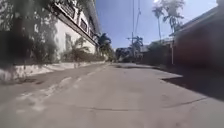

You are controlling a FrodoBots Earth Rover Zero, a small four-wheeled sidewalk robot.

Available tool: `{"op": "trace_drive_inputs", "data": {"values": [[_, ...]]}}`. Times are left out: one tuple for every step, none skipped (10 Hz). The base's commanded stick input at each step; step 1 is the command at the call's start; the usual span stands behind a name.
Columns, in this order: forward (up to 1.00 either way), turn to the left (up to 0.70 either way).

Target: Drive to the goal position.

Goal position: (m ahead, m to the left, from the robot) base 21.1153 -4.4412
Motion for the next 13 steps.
{"op": "trace_drive_inputs", "data": {"values": [[1.0,0.01],[1.0,0.01],[1.0,0.01],[1.0,0.01],[1.0,0.01],[1.0,0.01],[1.0,0.01],[1.0,0.01],[1.0,0.01],[1.0,-0.01],[1.0,-0.03],[1.0,-0.39],[1.0,-0.39]]}}
